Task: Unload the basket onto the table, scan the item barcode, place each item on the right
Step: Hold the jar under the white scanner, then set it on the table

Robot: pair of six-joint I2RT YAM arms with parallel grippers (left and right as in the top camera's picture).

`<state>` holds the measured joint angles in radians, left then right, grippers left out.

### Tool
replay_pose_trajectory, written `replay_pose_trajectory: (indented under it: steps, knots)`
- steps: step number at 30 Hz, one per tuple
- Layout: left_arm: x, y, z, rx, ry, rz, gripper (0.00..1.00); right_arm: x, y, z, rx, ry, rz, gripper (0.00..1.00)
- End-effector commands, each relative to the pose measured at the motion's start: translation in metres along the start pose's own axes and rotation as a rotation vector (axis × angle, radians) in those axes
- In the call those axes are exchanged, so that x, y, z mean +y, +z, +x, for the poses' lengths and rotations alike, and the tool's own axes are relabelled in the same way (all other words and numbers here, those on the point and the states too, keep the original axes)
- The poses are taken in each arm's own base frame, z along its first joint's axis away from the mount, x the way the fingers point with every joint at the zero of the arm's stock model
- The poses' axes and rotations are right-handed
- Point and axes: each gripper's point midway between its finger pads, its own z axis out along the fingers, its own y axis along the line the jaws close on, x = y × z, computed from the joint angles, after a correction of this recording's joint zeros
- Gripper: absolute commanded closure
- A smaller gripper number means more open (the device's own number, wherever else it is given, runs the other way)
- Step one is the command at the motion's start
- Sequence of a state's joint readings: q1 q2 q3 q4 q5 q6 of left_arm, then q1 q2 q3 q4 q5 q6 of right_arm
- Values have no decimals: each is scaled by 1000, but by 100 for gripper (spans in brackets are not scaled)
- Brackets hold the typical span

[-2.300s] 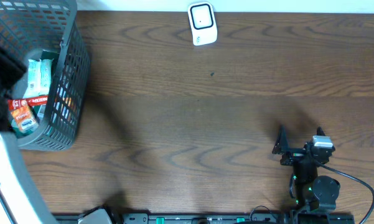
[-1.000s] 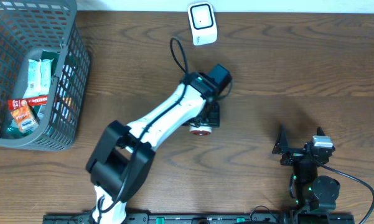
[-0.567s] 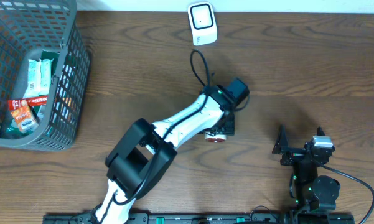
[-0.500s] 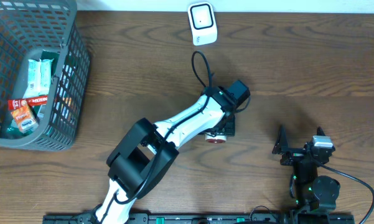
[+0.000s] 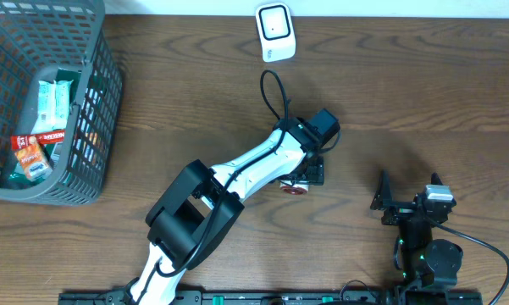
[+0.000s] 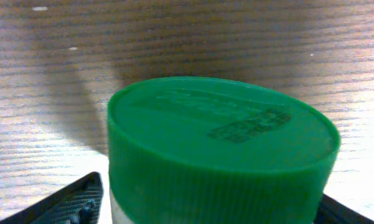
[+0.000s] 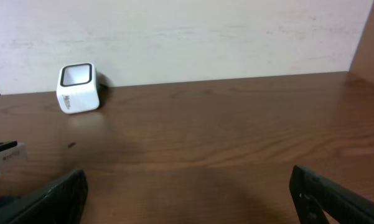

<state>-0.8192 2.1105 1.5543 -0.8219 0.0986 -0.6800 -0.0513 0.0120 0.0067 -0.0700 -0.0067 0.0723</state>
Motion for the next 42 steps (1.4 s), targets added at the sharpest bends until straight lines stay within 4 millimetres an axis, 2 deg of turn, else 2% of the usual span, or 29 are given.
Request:
replay_pose_trajectory:
  steps: [1, 7, 11, 15, 23, 25, 28, 32, 37, 38, 40, 42]
  knots:
    - [3, 1, -3, -7, 16, -11, 8, -2, 0, 0, -1, 13, 9, 1]
    - [-1, -5, -6, -20, 33, 1, 7, -2, 0, 0, -1, 13, 9, 1]
    - [-7, -18, -12, -50, 81, 25, 8, -2, 0, 0, -1, 13, 9, 1]
    - [-11, -42, -20, -113, 103, 50, 7, -2, 0, 0, -1, 13, 9, 1]
    - [-14, -105, -32, -255, 98, 113, 7, -2, 0, 0, -1, 13, 9, 1]
    - [-9, -123, -36, -310, 98, 104, 7, -2, 0, 0, -1, 13, 9, 1]
    - [-5, -141, -39, -351, 201, 105, 7, -2, 0, 0, -1, 13, 9, 1]
    - [8, -156, -37, -362, 248, 91, 7, -2, 0, 0, -1, 13, 9, 1]
    - [30, -169, -39, -358, 214, 72, 7, -2, 0, 0, -1, 13, 9, 1]
    - [37, -171, -39, -354, 200, 65, 9, -2, 0, 0, -1, 13, 9, 1]
    - [47, -176, -40, -353, 175, 58, 25, -2, 0, 0, -1, 13, 9, 1]
    - [57, -183, -43, -363, 151, 57, 37, -2, 0, 0, -1, 13, 9, 1]
